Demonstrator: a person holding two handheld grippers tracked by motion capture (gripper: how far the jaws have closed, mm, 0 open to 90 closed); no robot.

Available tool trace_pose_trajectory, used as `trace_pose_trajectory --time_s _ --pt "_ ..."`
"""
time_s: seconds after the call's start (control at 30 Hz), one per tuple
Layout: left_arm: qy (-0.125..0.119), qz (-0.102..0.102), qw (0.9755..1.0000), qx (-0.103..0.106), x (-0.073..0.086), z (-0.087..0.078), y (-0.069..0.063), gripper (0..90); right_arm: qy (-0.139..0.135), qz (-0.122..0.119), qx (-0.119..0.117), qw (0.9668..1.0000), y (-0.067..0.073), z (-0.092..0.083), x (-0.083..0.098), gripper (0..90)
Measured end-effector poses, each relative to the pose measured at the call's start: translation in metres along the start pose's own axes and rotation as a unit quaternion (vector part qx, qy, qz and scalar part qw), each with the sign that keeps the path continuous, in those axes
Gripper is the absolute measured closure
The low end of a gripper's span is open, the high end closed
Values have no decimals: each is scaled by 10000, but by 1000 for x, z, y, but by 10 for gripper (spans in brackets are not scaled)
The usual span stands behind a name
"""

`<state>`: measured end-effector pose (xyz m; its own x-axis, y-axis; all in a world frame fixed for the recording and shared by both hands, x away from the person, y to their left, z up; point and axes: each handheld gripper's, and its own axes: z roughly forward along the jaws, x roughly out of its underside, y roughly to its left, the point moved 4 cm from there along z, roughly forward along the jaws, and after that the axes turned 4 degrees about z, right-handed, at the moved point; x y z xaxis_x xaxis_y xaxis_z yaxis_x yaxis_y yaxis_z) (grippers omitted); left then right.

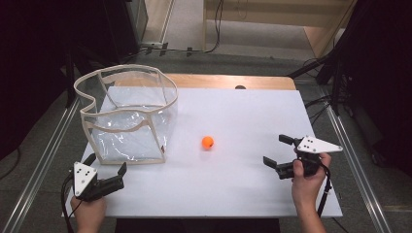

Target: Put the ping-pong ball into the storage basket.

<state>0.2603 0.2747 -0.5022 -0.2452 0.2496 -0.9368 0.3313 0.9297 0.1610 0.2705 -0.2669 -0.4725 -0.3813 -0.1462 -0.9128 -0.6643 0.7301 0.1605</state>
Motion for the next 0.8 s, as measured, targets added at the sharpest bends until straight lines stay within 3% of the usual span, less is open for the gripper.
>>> trace_pose_trajectory --time_s 0.8 --pt "-15 11 10000 5 0 0 -1 0 295 -223 -174 9992 8 30 -24 0"
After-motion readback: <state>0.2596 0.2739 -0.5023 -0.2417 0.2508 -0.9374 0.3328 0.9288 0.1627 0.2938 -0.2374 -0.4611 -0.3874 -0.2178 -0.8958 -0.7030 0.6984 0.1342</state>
